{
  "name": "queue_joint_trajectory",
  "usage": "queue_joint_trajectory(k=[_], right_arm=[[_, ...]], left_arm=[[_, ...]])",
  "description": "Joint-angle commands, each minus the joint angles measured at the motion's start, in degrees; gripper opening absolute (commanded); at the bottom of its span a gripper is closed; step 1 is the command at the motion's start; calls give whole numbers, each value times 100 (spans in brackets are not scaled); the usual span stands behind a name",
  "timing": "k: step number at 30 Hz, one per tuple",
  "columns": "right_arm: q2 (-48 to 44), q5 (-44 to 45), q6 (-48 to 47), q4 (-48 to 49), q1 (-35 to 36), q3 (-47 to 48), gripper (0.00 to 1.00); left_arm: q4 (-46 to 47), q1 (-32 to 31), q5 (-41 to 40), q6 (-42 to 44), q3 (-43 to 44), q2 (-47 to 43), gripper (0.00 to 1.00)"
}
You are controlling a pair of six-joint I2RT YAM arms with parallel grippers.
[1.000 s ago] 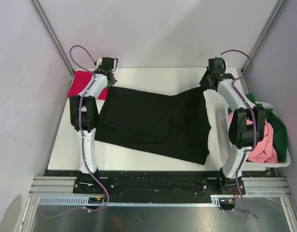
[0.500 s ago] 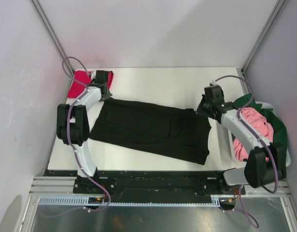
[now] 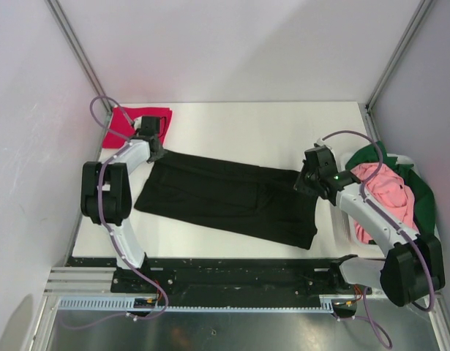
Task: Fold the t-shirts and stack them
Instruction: Fold the other side of the tshirt into a rectangle
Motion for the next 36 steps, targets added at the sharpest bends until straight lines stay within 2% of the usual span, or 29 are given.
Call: queue_joint_trajectory(k=[1,14,28,36], right_arm=[[-427,285,85,-137,31,30,1],[-822,293,219,-594,115,4,0],[-811,122,365,-484,220,-575,0],[-984,198,279,-709,92,-2,1]], left_arm=[[238,191,-43,-58,-5,-513,0],[248,335,-19,-185,-300,-768,0],[361,364,46,-311,-816,-837,0],[351,376,50,-269,-710,-1066,0]])
